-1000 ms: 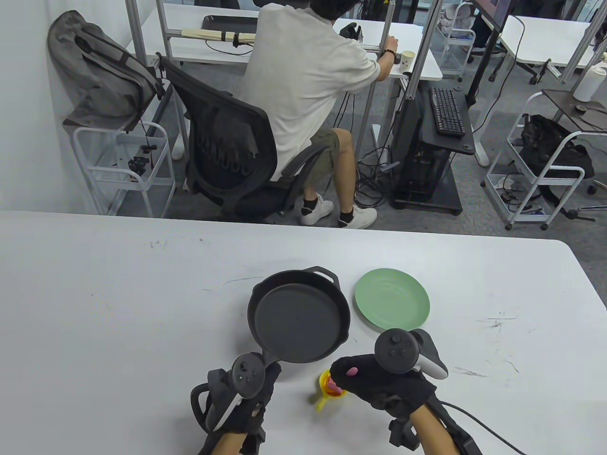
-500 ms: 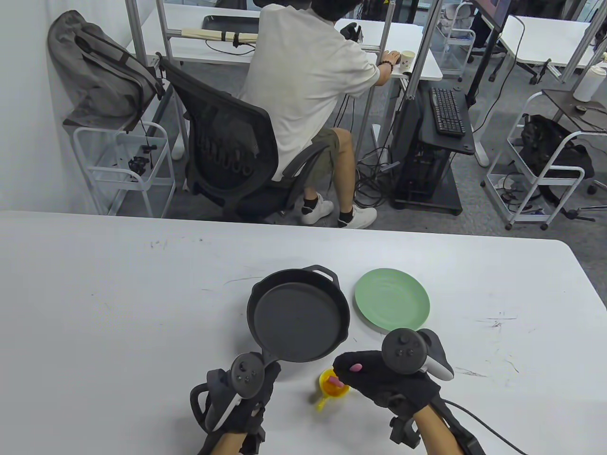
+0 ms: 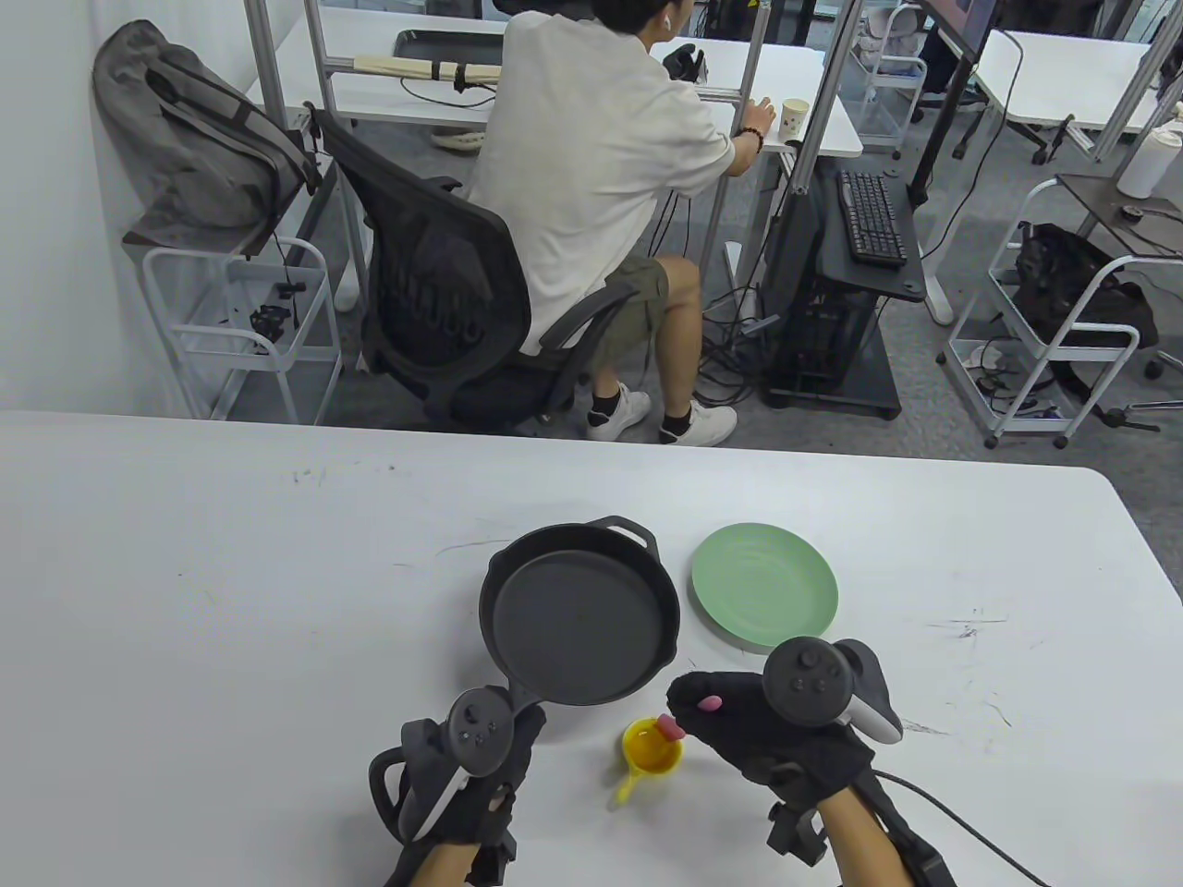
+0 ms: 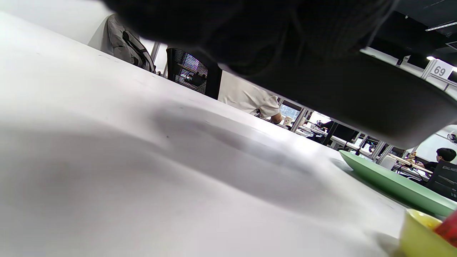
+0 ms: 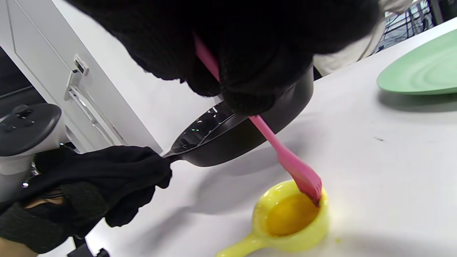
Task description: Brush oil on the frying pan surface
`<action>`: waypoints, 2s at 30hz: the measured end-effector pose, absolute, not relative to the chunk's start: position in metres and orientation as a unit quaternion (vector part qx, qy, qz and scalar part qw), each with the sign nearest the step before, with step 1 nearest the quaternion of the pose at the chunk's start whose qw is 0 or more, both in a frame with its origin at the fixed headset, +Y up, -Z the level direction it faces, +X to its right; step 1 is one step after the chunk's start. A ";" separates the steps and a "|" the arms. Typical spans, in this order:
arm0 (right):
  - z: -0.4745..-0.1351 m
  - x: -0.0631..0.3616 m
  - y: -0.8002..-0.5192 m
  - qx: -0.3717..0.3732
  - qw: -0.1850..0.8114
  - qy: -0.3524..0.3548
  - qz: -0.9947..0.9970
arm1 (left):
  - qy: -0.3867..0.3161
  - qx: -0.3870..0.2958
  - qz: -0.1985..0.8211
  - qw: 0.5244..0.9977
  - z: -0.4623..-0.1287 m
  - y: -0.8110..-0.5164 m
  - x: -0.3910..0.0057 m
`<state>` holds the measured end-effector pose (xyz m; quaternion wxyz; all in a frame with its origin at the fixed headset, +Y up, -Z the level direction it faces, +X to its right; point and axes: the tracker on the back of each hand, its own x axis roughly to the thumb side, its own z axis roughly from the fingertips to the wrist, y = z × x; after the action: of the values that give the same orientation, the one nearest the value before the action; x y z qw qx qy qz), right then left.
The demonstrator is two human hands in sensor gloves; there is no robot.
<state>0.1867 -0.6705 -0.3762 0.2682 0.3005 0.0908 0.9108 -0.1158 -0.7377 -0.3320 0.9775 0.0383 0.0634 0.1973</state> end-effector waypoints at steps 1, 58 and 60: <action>-0.376 0.187 -0.670 0.301 0.265 0.089 0.911 | 0.063 0.038 0.197 0.978 -0.332 -0.738 -0.116; -0.366 0.229 -0.636 0.304 0.478 -0.024 0.823 | 0.012 0.031 0.190 0.981 -0.328 -0.739 -0.085; -0.367 0.228 -0.640 0.280 0.493 -0.047 0.822 | -0.004 0.031 0.188 0.982 -0.326 -0.739 -0.075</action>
<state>0.2281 -0.6398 -0.3669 0.4935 0.2802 -0.0468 0.8221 -0.0753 -0.7388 -0.3258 0.9817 0.0306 -0.0037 0.1880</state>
